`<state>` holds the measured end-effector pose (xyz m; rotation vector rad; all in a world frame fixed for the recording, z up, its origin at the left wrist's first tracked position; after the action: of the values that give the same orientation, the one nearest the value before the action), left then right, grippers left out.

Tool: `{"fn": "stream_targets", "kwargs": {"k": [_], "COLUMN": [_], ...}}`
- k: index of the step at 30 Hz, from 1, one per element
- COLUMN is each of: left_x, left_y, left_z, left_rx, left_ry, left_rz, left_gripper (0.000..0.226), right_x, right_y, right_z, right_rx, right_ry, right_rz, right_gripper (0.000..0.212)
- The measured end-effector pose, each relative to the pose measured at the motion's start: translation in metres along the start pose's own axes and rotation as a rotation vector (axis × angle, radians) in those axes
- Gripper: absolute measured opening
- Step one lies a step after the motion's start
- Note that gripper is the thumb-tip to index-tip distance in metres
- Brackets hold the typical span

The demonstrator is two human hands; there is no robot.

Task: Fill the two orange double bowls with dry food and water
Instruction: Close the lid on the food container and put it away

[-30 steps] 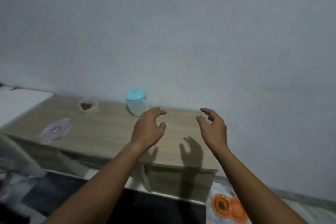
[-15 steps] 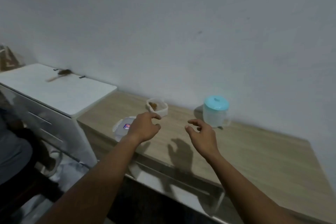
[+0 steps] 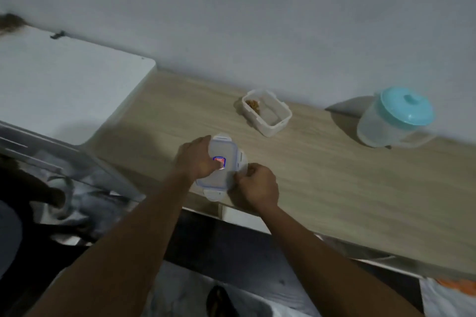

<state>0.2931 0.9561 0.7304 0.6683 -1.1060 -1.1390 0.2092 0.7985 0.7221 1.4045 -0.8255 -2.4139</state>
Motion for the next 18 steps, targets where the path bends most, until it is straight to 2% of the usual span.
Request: {"fn": "stream_targets", "kwargs": {"k": [3,5,7,9,10,14,16,18], "left_x": [-0.002,-0.007,-0.008,-0.002,0.003,0.039,0.065,0.091], "left_y": [-0.004,-0.005,-0.004,0.006,0.013,0.044,0.056,0.06], "left_z": [-0.004,-0.011,-0.015,-0.018,-0.019,-0.035,-0.047,-0.065], "left_rx": [0.029,0.03,0.003,-0.018,-0.036,-0.012,0.039,0.076], "left_ry": [-0.006,0.05,0.101,0.116,0.117,0.028,-0.005,-0.027], "left_rz": [-0.044,0.104,0.385,0.645,0.764,1.107,1.144,1.12], "left_gripper": [0.095,0.087,0.06,0.028,0.02,0.029,0.029,0.041], "right_x": [-0.007,-0.008,-0.014,-0.019,-0.02,-0.023,-0.027,-0.031], "right_y": [-0.01,-0.018,-0.017,-0.008,0.0,0.038,0.052,0.065], "right_z": [-0.007,-0.019,-0.024,-0.025,-0.027,-0.045,-0.061,-0.081], "right_rx": [0.035,0.055,0.045,0.047,0.084,0.314,0.371,0.364], "right_ry": [-0.067,-0.096,-0.079,-0.022,0.001,0.048,0.022,-0.041], "right_rz": [-0.084,-0.217,-0.308,-0.31,-0.337,-0.569,-0.684,-0.814], "right_gripper": [0.024,0.025,0.021,0.029,0.033,0.033,0.026,0.014]}}
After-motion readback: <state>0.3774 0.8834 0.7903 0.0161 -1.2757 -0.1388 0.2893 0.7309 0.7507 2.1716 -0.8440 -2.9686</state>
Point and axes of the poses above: each hand's wrist, its own z-axis away from the middle knuckle, its own y-axis out of the back of the hand, x = y × z, the point moved 2 cm from there along -z, towards the middle knuckle, and after that the axes turned 5 degrees about -z, right-handed, at the moved point
